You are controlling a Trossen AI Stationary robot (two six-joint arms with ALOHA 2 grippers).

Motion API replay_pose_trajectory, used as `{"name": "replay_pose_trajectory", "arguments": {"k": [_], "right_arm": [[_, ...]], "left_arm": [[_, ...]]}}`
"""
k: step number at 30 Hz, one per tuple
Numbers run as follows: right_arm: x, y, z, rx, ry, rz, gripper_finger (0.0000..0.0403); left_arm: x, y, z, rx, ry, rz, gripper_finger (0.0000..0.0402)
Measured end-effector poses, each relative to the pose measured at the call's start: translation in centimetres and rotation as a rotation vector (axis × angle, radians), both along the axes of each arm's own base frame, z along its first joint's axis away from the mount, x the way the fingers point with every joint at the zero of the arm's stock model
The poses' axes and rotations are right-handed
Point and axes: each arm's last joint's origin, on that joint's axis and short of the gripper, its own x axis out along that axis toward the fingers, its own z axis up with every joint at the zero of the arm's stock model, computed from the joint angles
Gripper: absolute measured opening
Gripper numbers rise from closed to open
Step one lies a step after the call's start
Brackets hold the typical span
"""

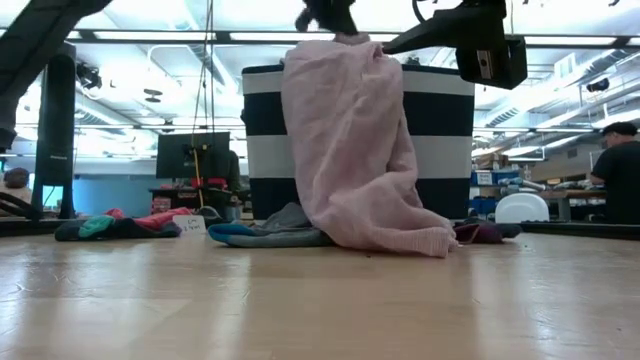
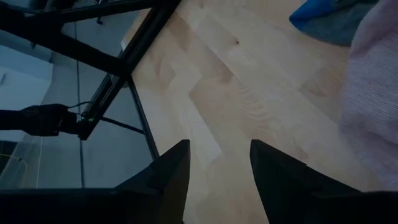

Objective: Sort clothes
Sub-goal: Put the pink shirt into the blue bin

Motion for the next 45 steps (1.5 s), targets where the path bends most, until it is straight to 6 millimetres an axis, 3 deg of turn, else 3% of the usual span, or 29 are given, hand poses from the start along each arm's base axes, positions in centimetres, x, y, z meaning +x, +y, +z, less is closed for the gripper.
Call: {"name": "replay_pose_trajectory", "arguments": {"k": [7,13,16,22,25,34,39,45], "right_arm": [[0.0,0.0,0.0,-0.010,-0.001,0.007,0.0169],[0.0,0.1,0.0,-0.014,-0.001,0.011,0.0169],[0.0,0.1,0.0,-0.016,0.000,0.012,0.0169],[-0.1,0.1,0.0,-0.016,0.001,0.013,0.0169],[-0.1,0.1,0.0,-0.017,0.002,0.013,0.0169],[-0.1,0.0,-0.1,-0.023,0.011,0.014,0.0169],[-0.1,0.0,-0.2,-0.026,0.013,0.014,0.0169],[-0.1,0.0,-0.2,-0.027,0.016,0.013,0.0169]], "left_arm": [[2.3,0.3,-5.2,-0.243,0.162,-0.117,0.0000],[3.9,0.9,-10.1,-0.377,0.329,-0.081,0.0000],[4.4,1.1,-11.0,-0.420,0.321,-0.042,0.0003],[4.7,1.1,-10.4,-0.408,0.257,-0.028,0.0013],[4.5,1.1,-9.1,-0.425,0.196,-0.003,0.0027],[3.5,0.4,-7.0,-0.479,0.124,-0.042,0.0103],[2.2,-0.3,-4.7,-0.509,0.051,-0.093,0.0131],[-0.7,-2.0,-0.7,-0.511,-0.021,-0.214,0.0134]]}}
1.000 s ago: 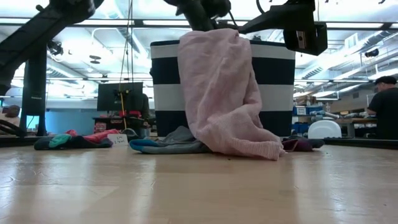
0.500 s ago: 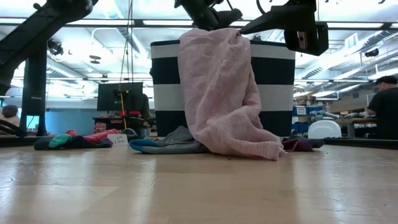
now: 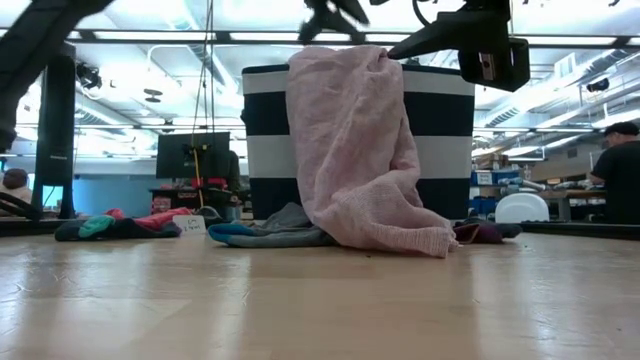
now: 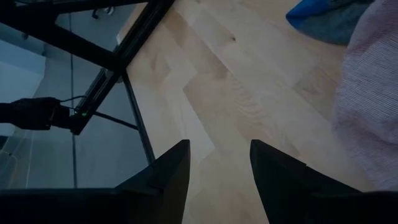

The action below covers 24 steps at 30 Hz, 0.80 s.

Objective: Sort clothes
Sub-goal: Put the pink shirt into the blue bin

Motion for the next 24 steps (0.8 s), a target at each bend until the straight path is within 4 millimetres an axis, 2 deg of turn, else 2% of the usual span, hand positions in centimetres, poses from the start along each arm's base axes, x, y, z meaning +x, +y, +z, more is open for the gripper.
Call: {"name": "replay_pose_trajectory", "arguments": {"k": [3,6,11,17,19,24], "right_arm": [[0.0,0.0,0.0,0.001,0.000,-0.001,0.0169],[0.0,0.0,0.0,0.007,0.001,-0.006,0.0169],[0.1,-0.4,-0.1,0.002,0.009,-0.056,0.0169],[-0.1,-1.1,-0.6,0.015,0.069,-0.124,0.0169],[-0.1,-1.2,-0.7,0.025,0.082,-0.140,0.0168],[-0.2,-1.1,-0.7,0.052,0.082,-0.163,0.0154]], "left_arm": [[-1.8,-2.2,2.3,0.021,-0.038,-0.049,0.0134],[-3.9,-5.3,3.9,0.054,-0.020,-0.108,0.0134],[-6.6,-10.9,4.6,0.117,0.098,-0.217,0.0133],[-6.5,-17.2,1.7,0.111,0.198,-0.365,0.0133],[-6.6,-18.9,0.7,0.125,0.175,-0.380,0.0133],[-8.2,-21.5,-3.4,0.065,0.098,-0.385,0.0133]]}}
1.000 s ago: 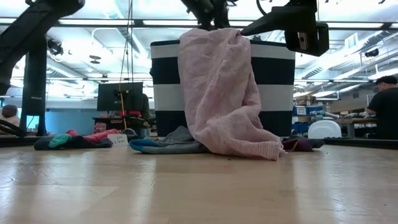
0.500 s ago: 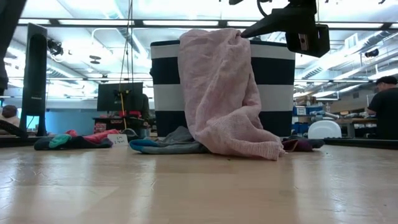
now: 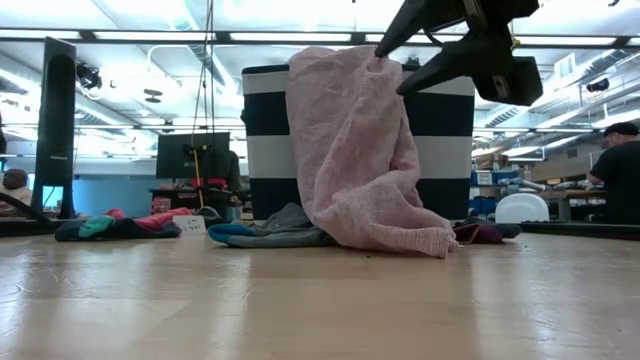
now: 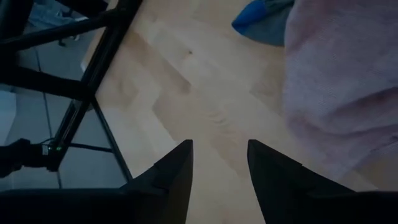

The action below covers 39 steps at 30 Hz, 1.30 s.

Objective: Sort clothes
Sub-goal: Put the pink shirt into the blue bin

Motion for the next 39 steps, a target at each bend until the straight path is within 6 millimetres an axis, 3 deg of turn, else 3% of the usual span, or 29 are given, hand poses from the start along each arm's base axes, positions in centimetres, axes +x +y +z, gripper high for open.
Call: {"name": "replay_pose_trajectory", "arguments": {"k": [9,13,16,21,26,31,39], "right_arm": [[-0.6,0.6,0.4,0.048,-0.007,-0.014,0.0121],[-1.4,-0.3,-0.6,0.017,0.137,-0.075,0.0114],[-1.7,-1.5,-1.2,-0.006,0.224,-0.132,0.0112],[-0.9,-3.3,-1.2,-0.061,0.218,-0.159,0.0120],[-0.1,-5.0,-1.1,-0.117,0.207,-0.145,0.0163],[0.4,-6.4,-1.3,-0.196,0.230,-0.114,0.0240],[1.9,-8.4,-4.2,-0.274,0.340,-0.105,0.0352]], "left_arm": [[-7.5,-0.1,-7.2,-0.166,-0.066,0.061,0.0133],[-10.8,0.8,-9.4,-0.226,-0.105,0.109,0.0133],[-12.3,1.4,-10.9,-0.291,-0.107,0.159,0.0133],[-13.5,1.8,-12.8,-0.297,-0.074,0.166,0.0133],[-13.5,1.7,-13.4,-0.299,-0.047,0.143,0.0133],[-13.3,1.9,-12.9,-0.203,-0.125,0.124,0.0133],[-13.3,1.9,-12.8,-0.199,-0.137,0.132,0.0133]]}}
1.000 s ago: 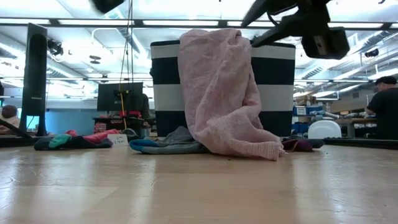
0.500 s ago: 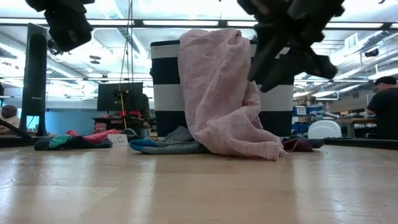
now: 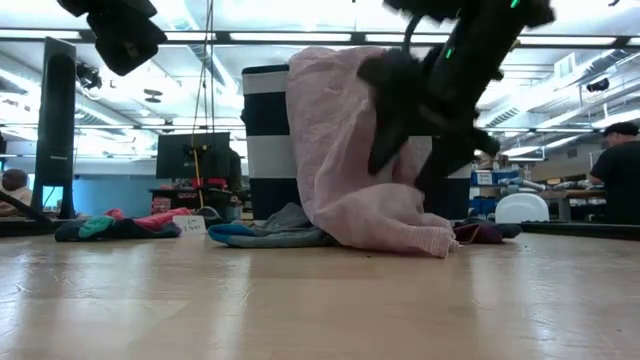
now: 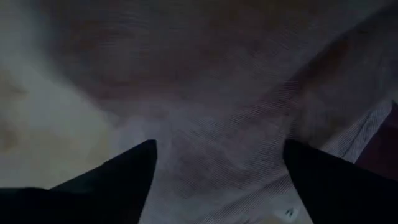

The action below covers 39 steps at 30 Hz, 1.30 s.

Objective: Sort clothes
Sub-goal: Put the pink shirt into the blue bin

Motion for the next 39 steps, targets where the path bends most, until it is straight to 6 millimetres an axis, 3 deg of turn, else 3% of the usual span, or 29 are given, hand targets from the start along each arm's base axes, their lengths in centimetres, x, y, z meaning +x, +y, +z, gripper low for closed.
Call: {"name": "replay_pose_trajectory", "arguments": {"k": [6,9,13,17,19,24,32,39], "right_arm": [[2.0,-1.5,-3.9,0.135,0.065,0.018,0.0380],[3.5,-1.9,-4.6,0.179,-0.015,0.107,0.0361],[3.8,-2.3,-4.8,0.185,-0.034,0.119,0.0256],[3.4,-2.4,-3.7,0.169,-0.030,0.157,0.0078],[3.2,-2.4,-2.7,0.160,-0.050,0.174,0.0022],[2.1,-2.4,0.7,0.158,-0.135,0.162,0.0005],[-1.9,-2.0,7.4,0.056,-0.238,0.088,0.0002],[-3.4,-3.1,17.6,-0.189,-0.225,0.088,0.0001]], "left_arm": [[0.0,0.1,0.0,0.022,-0.010,0.040,0.0133],[0.0,0.1,0.0,0.019,-0.011,0.041,0.0133],[0.2,0.0,0.3,0.000,-0.037,0.031,0.0133],[0.2,0.0,0.3,-0.003,-0.041,0.028,0.0133],[0.2,0.0,0.4,-0.006,-0.048,0.027,0.0133],[0.3,0.0,0.5,-0.010,-0.057,0.026,0.0133],[0.4,-0.1,0.7,0.012,-0.091,0.006,0.0133],[0.4,-0.1,0.8,0.027,-0.094,-0.002,0.0133]]}}
